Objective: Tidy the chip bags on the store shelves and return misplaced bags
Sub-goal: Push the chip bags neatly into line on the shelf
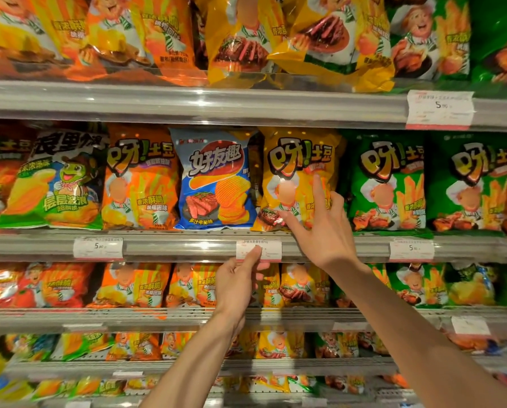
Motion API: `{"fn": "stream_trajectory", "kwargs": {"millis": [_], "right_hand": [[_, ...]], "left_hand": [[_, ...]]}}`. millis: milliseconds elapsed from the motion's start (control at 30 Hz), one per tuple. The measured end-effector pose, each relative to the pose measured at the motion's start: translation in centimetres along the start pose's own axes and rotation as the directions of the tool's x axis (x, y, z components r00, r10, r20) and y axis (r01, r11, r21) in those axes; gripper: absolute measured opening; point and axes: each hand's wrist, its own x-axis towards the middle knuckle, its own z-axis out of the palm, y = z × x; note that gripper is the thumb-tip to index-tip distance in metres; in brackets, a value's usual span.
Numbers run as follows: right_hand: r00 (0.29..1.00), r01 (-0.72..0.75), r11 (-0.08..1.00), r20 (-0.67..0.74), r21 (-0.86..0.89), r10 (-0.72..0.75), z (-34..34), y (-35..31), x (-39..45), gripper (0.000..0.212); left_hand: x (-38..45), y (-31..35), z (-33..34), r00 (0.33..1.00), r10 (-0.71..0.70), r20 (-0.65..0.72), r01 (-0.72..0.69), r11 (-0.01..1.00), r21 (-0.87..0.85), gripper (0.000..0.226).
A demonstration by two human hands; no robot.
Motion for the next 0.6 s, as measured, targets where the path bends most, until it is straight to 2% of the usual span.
{"fn": "stream_trajectory", "kwargs": {"millis": [67, 167, 233, 300, 467, 600], "right_hand": [[1.000, 0.017, 0.998, -0.010, 0.068, -0.016, -0.2, 0.4, -0.6, 0.097], [0.996, 0.057, 0.996, -0.077, 0.075, -0.051, -0.1, 1.4, -2.1, 0.095], [0.987, 0.083, 0.997, -0.136, -0.006, -0.083, 0.2, 2.6, -3.6, 0.088], [0.968, 0.152, 0.980, -0.182, -0.128, -0.174, 0.8, 4.2, -5.4, 0.082], [0.972, 0.186, 0.951, -0.093, -0.248, -0.214, 2.5, 6.7, -9.6, 0.074], [0.988, 0.151, 0.967, 0.006, -0.204, -0.153, 2.9, 7.2, -11.7, 0.077]], "left_hand": [[0.0, 0.0, -0.1, 1.000, 0.002, 0.002, -0.002, 1.000, 0.013, 0.041], [0.0, 0.0, -0.1, 1.000, 0.015, 0.014, -0.015, 0.999, 0.030, 0.042], [0.0, 0.0, -0.2, 1.000, 0.019, 0.018, -0.020, 0.999, 0.026, 0.042], [0.0, -0.2, -0.2, 0.999, 0.029, 0.019, -0.029, 0.999, 0.020, 0.042], [0.7, -0.6, -0.1, 0.998, 0.065, -0.007, -0.065, 0.995, 0.070, 0.047], [0.2, -1.4, 0.1, 0.991, 0.136, 0.017, -0.137, 0.979, 0.154, 0.038]]}}
